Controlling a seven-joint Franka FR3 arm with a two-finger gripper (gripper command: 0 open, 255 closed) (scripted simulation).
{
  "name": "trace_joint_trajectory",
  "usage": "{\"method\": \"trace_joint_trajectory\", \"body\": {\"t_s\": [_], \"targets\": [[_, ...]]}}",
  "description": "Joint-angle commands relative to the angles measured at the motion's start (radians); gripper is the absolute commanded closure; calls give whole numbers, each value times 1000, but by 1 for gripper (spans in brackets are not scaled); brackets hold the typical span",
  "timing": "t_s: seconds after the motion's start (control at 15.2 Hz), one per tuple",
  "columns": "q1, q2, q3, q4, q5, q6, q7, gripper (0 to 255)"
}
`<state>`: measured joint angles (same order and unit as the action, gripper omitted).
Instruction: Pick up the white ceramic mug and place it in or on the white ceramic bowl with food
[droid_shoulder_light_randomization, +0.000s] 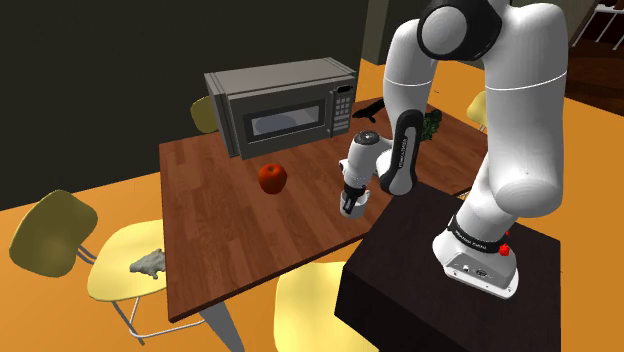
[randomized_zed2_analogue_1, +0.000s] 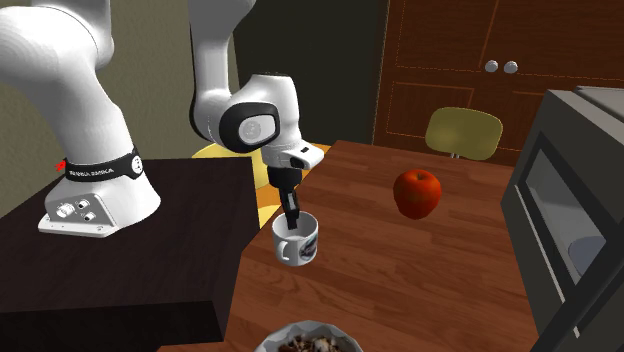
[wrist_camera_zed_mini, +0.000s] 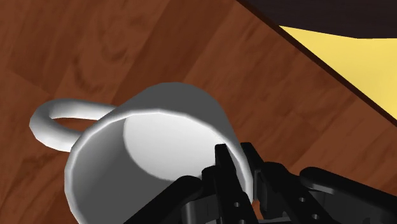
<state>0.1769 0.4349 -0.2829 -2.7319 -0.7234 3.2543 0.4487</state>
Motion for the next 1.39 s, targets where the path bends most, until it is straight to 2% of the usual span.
{"method": "trace_joint_trajectory", "body": {"t_s": [0.0, 0.13, 0.2, 0.46, 0.66, 0.86, 1.06, 1.32], "targets": [[0, 0, 0, 1, 0, 0, 0, 255], [0, 0, 0, 1, 0, 0, 0, 255], [-19, -23, 16, -7, -3, -18, -4, 255], [-117, -118, 107, -36, 5, -92, -33, 255], [-208, -187, 201, -60, 48, -146, -81, 255], [-299, -255, 307, -85, 132, -195, -156, 255], [-374, -322, 408, -109, 254, -241, -255, 255], [-417, -413, 497, -133, 445, -302, -400, 255]]}}
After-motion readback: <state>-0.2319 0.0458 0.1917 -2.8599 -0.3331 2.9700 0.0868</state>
